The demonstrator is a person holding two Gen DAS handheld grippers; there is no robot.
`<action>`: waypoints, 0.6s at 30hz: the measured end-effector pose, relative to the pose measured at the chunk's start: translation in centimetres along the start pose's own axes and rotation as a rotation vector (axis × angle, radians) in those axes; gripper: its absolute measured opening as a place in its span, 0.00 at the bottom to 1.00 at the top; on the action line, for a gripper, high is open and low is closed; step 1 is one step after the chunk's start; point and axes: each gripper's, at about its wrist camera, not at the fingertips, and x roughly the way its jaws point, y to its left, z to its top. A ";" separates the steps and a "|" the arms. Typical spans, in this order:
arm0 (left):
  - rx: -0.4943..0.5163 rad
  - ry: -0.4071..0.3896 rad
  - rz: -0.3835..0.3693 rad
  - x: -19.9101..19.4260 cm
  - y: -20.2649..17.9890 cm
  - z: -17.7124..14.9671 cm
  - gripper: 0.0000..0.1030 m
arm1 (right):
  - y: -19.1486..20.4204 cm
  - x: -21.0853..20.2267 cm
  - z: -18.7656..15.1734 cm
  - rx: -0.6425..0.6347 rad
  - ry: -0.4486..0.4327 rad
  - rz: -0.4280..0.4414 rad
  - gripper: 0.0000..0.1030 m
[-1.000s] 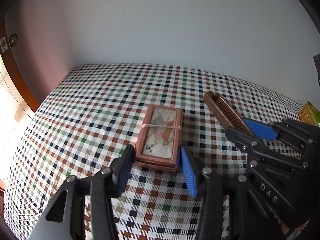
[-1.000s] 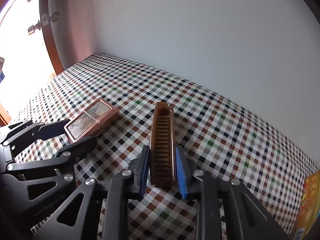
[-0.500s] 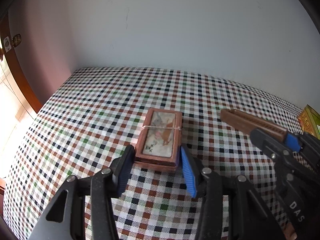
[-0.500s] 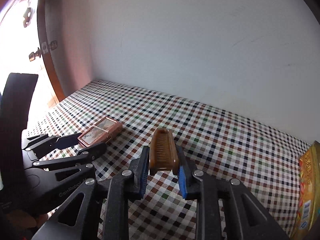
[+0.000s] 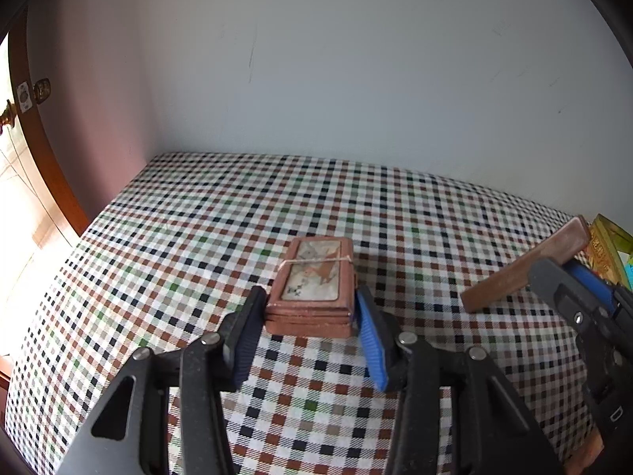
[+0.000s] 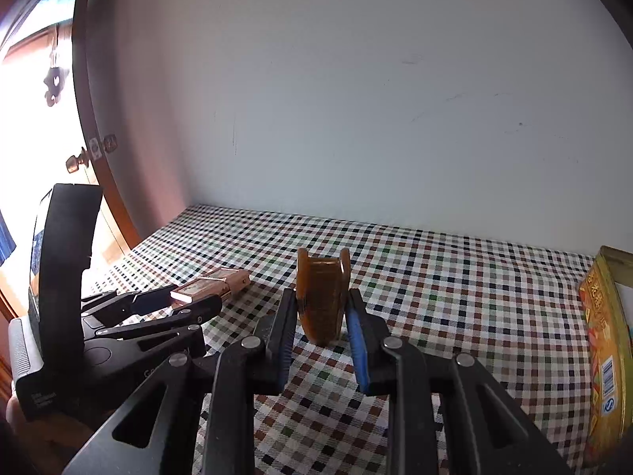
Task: Organize rigid objects
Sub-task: 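Lift and carry the brown framed box and comb over the gold tin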
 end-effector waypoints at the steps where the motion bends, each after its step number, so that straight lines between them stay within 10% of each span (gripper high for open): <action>1: -0.001 -0.007 -0.002 -0.5 -0.1 -0.1 0.43 | -0.1 -0.2 -0.1 0.006 -0.005 0.002 0.26; 18: -0.045 -0.166 -0.139 -8.1 -2.3 -0.9 0.42 | -2.5 -5.3 -1.2 0.086 -0.101 -0.010 0.26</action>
